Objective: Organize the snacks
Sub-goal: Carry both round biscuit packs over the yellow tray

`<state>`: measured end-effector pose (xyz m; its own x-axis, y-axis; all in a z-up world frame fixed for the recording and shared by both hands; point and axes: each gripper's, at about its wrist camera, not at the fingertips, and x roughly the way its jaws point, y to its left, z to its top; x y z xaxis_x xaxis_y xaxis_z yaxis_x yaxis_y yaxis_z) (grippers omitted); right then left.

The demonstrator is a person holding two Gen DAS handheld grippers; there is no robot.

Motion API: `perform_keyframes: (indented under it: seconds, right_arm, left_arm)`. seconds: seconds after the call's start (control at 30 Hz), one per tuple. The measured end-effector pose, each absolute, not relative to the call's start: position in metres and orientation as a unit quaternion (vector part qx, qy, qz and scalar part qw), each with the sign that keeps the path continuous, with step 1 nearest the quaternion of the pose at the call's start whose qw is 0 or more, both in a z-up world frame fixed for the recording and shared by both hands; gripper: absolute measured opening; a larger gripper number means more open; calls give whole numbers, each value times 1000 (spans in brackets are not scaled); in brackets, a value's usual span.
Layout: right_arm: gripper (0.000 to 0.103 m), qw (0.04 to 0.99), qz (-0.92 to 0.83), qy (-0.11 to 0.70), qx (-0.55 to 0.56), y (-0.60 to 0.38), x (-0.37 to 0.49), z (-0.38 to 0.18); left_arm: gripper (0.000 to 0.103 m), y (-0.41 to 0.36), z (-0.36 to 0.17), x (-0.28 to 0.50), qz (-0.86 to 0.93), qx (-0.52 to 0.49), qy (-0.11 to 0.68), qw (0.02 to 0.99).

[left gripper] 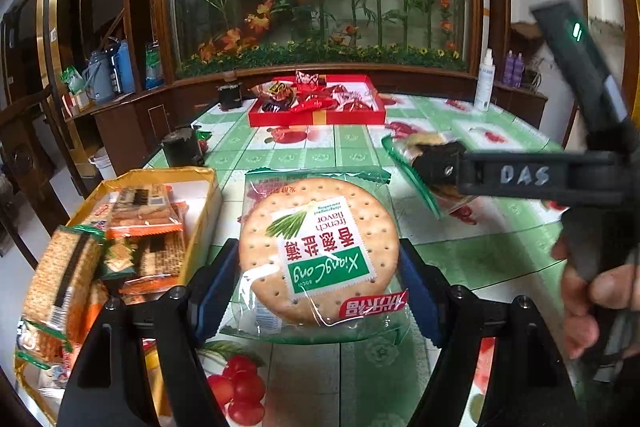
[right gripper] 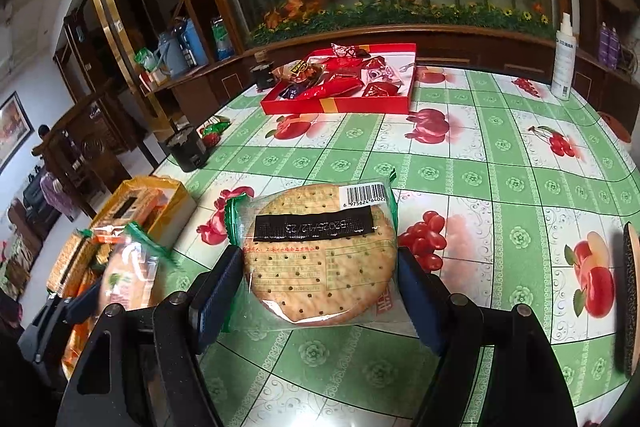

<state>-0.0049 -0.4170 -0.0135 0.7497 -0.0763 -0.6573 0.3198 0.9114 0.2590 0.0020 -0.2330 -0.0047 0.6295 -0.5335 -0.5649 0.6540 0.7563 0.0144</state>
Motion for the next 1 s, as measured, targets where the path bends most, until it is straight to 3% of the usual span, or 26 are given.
perform_keyframes:
  seconds: [0.27, 0.5, 0.73, 1.0]
  right_arm:
    - [81, 925, -46, 324, 192, -383, 1, 2]
    - [81, 922, 68, 346, 159, -284, 30, 4]
    - [81, 910, 125, 367, 148, -224, 67, -6]
    - [82, 898, 135, 390, 153, -217, 82, -28]
  left_arm:
    - [76, -166, 42, 22, -306, 68, 267, 911]
    - [76, -98, 66, 103, -280, 22, 331, 901]
    - [76, -83, 41, 201, -248, 23, 411, 877]
    - [76, -96, -3, 235, -235, 39, 464, 853]
